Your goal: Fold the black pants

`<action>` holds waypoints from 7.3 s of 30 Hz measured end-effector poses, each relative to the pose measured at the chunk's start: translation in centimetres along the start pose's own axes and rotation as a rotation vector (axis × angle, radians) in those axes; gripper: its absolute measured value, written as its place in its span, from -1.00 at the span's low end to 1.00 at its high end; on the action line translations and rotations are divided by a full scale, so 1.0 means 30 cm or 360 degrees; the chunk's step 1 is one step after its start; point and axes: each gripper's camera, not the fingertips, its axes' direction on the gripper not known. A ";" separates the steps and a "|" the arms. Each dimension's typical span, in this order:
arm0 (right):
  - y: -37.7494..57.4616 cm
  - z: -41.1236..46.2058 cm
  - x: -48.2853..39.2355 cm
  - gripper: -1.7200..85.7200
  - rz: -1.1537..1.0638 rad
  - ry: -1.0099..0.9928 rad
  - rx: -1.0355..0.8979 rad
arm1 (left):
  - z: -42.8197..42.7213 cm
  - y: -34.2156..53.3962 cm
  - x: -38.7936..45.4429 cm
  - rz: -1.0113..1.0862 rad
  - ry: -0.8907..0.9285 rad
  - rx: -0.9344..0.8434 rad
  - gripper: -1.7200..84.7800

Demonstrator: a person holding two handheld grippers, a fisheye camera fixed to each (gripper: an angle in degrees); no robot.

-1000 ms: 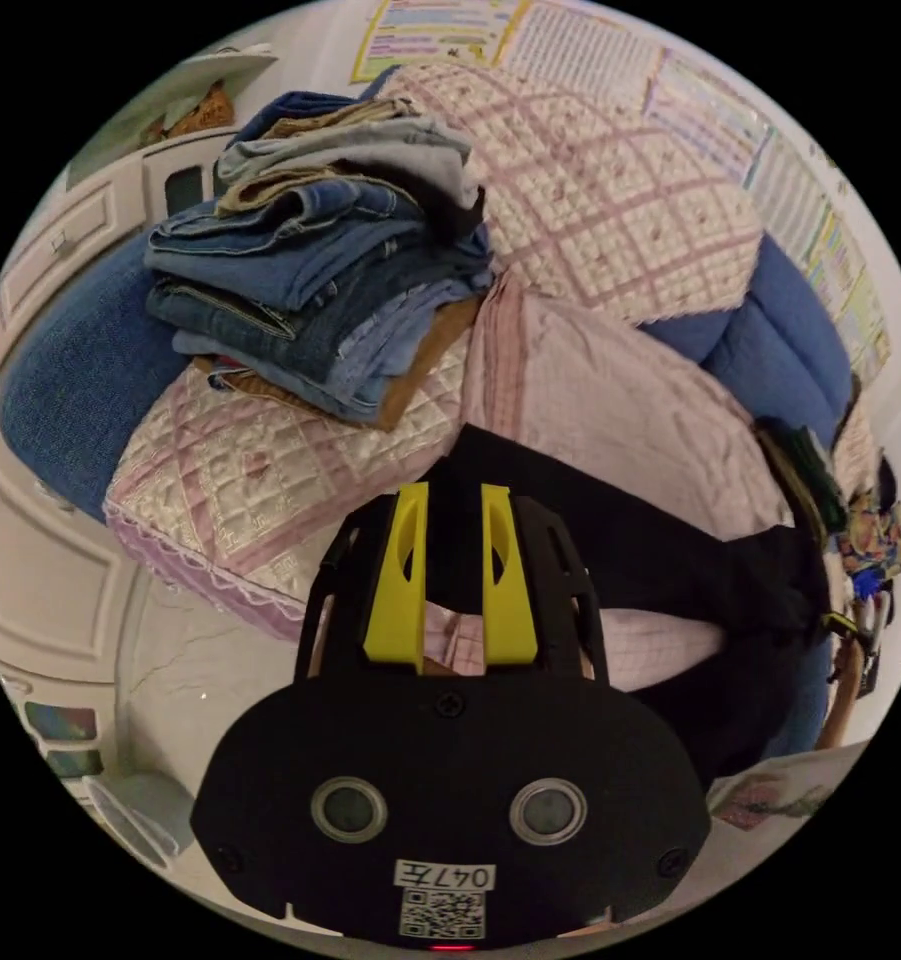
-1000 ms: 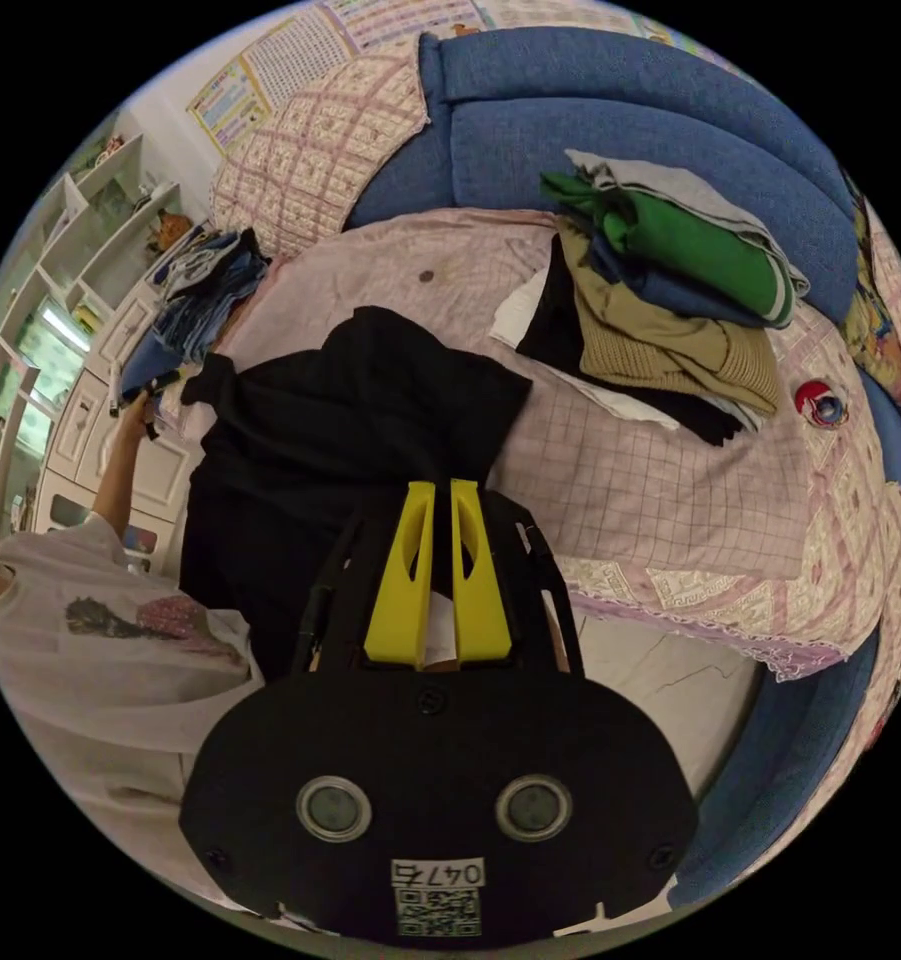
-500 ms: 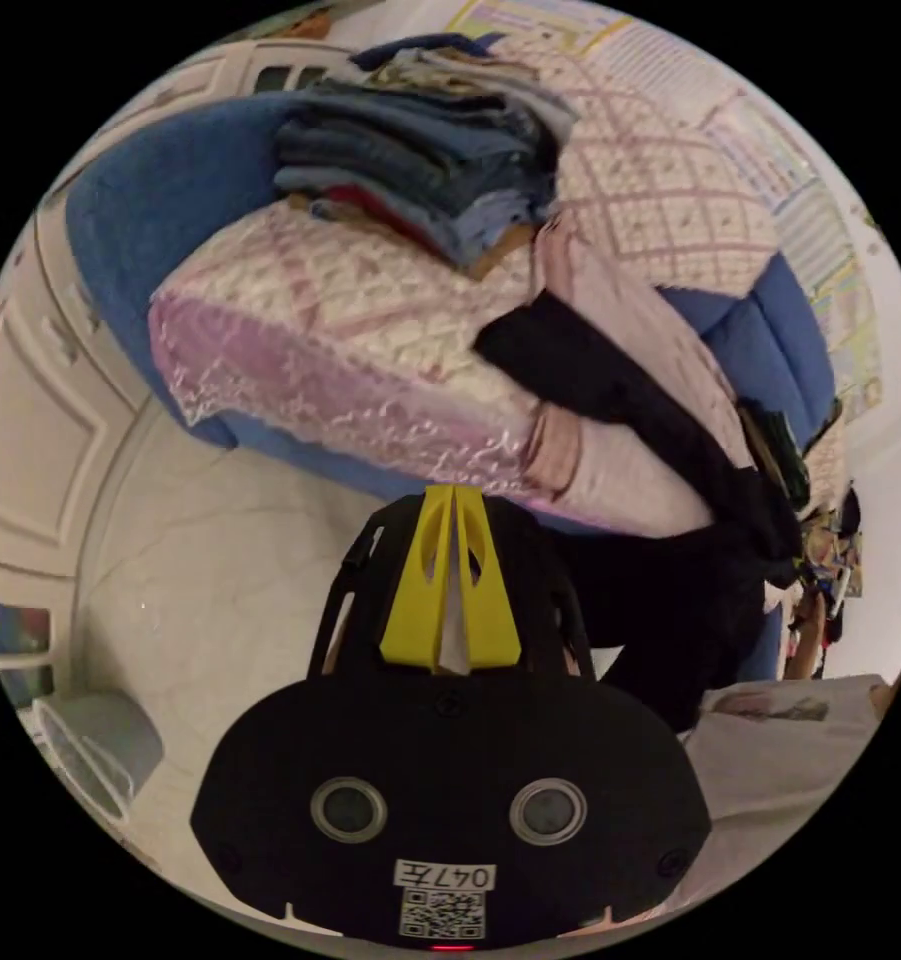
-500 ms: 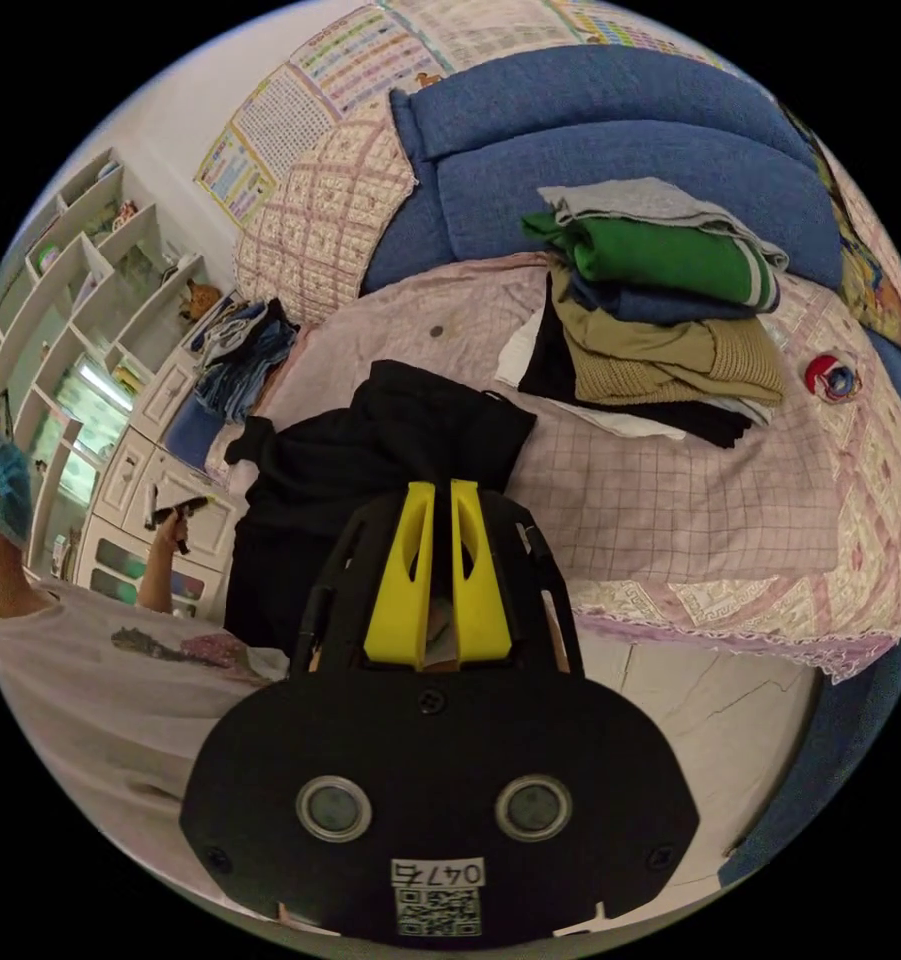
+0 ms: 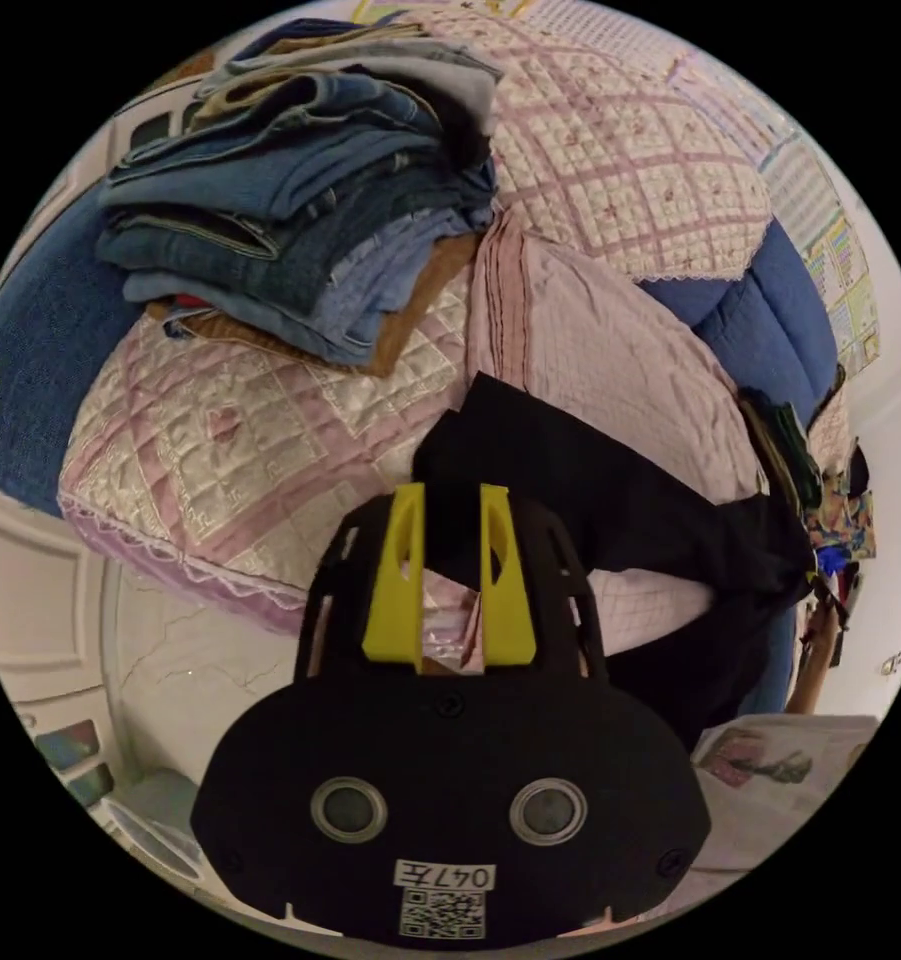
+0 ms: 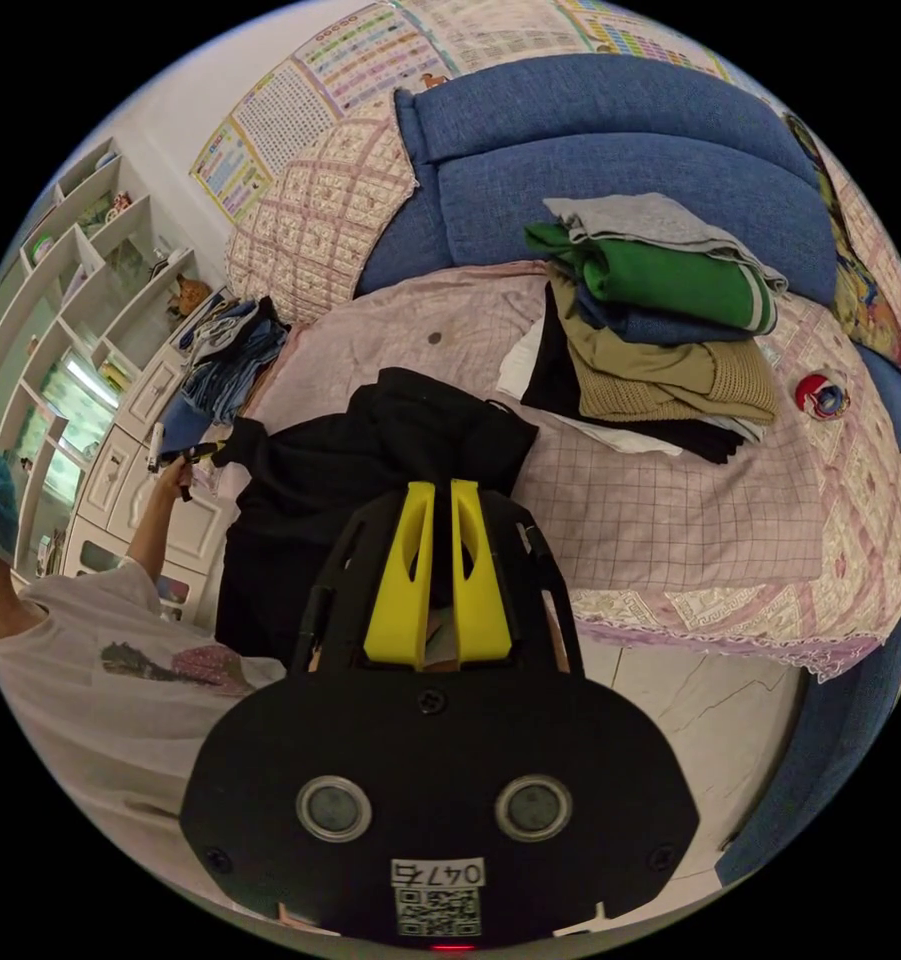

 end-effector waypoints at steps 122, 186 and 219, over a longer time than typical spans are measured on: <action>-0.507 -1.882 -0.092 -0.83 -0.0946 0.0269 0.0055 | 0.498 0.607 -0.960 -0.0349 0.0416 0.0130 -0.70; -0.575 -2.192 0.051 -0.97 -0.0727 0.0541 0.0130 | 0.398 0.072 -0.388 0.0202 -0.0293 0.0448 -0.98; -0.619 -1.562 0.064 -0.90 -0.0526 0.0347 0.0040 | 1.482 0.085 0.174 0.1055 -0.1084 0.0101 -0.73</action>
